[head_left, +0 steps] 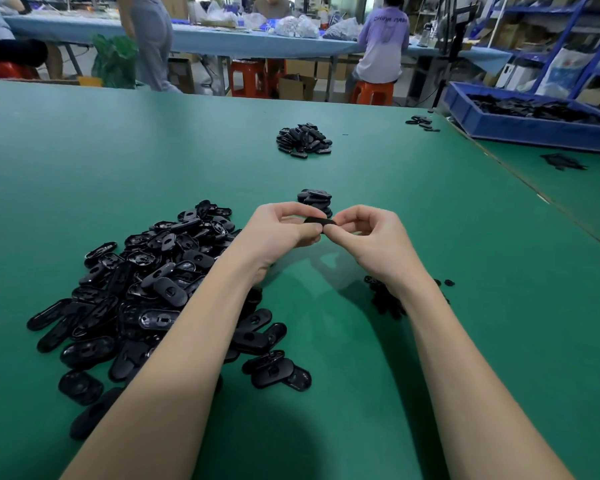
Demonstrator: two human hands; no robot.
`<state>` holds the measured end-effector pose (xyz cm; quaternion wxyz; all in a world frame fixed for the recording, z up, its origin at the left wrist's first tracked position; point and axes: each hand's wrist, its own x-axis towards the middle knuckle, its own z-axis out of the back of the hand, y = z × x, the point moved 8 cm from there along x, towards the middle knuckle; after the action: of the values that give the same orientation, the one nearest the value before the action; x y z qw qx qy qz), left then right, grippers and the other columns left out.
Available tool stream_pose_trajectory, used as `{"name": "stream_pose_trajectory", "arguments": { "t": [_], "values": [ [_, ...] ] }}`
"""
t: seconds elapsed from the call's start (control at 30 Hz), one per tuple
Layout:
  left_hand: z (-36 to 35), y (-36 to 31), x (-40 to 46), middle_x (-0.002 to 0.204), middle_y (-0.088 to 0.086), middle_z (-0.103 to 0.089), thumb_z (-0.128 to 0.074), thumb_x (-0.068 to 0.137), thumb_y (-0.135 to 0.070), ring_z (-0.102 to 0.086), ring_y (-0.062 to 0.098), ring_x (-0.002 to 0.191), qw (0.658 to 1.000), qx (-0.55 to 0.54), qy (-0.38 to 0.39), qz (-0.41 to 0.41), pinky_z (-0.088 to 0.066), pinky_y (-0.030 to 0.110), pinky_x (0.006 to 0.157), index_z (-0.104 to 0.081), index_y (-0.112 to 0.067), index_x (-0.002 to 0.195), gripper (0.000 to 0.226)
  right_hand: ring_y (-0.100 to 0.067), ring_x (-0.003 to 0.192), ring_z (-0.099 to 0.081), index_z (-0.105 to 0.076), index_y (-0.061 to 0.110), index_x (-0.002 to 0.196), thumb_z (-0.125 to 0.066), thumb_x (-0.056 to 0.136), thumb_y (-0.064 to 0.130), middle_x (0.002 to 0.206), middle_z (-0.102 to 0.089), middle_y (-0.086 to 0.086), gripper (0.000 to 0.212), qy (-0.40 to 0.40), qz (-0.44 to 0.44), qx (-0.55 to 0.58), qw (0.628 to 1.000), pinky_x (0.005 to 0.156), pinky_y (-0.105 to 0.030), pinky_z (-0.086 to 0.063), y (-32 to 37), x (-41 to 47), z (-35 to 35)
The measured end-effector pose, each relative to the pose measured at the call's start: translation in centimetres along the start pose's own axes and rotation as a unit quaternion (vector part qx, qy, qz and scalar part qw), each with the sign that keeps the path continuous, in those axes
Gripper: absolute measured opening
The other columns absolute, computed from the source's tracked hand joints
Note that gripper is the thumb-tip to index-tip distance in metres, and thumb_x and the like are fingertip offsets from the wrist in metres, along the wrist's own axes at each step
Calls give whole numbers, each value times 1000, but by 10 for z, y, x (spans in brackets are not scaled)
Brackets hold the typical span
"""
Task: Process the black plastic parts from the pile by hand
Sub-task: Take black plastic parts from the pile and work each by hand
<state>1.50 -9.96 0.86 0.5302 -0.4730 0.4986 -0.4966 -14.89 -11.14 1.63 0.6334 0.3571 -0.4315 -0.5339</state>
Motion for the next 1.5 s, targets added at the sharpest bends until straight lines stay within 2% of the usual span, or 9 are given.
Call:
{"name": "stream_pose_trajectory", "arguments": {
  "t": [0.13,0.4,0.57,0.67,0.93,1.13,1.27,1.37,1.5],
  "values": [
    [-1,5,2,95,17,-74,-64,91,4,-67,23,86,1000,-23,0,11,-57,30,95,-72,-4,107,19,-2,49,-51,-70,34,91,-81,80,31,76,-72,12,16,-4,80,-108,991,56,-23,-46,11,1,-2],
    [18,10,12,95,5,-70,-64,94,-14,-68,9,70,997,27,-71,9,-59,27,79,-69,-12,105,12,-2,54,-52,-71,38,85,-79,77,45,82,-69,24,14,-58,68,-175,980,67,-30,-51,2,29,6],
    [24,11,12,99,2,-75,-63,95,-22,-69,10,74,996,63,-68,4,-59,33,81,-71,-19,95,8,-9,94,-63,-74,35,92,-78,82,40,106,-71,13,12,-40,21,-202,978,85,-30,-51,2,79,-2],
    [28,9,13,97,-2,-74,-60,96,-22,-69,10,75,995,69,-68,-2,-59,32,79,-72,-19,95,12,-13,102,-65,-74,34,96,-76,83,41,112,-70,11,15,-34,-9,-231,972,87,-31,-52,-7,96,-9],
    [43,3,13,95,-7,-74,-50,100,-22,-69,6,70,995,54,-82,-9,-54,18,65,-72,-19,95,23,-14,105,-64,-73,31,107,-73,85,41,111,-70,10,24,-17,-22,-249,968,85,-30,-49,-10,110,-12],
    [47,2,14,97,-5,-74,-46,102,-22,-69,9,76,995,56,-85,-7,-57,20,69,-72,-19,95,27,-11,98,-65,-72,33,93,-70,86,38,95,-71,16,9,-36,22,-211,977,82,-29,-49,8,84,-10],
    [51,0,14,98,-4,-75,-43,104,-26,-68,11,89,994,56,-95,-16,-55,23,76,-72,-20,92,32,-3,82,-67,-73,35,76,-72,84,33,80,-72,17,9,78,48,-218,972,80,-27,-54,9,45,-43],
    [54,1,15,98,-5,-76,-40,107,-31,-69,11,97,994,58,-94,-13,-52,27,84,-73,-20,93,38,6,66,-60,-75,36,83,-75,84,28,84,-73,19,9,167,95,-210,959,78,-26,-54,15,15,-73],
    [59,1,14,98,-4,-76,-37,107,-35,-70,12,96,995,48,-90,1,-49,27,79,-73,-20,94,42,-10,77,-57,-73,43,103,-76,84,33,99,-69,18,21,203,160,-217,941,80,-32,-53,27,-6,-96]
  ]
}}
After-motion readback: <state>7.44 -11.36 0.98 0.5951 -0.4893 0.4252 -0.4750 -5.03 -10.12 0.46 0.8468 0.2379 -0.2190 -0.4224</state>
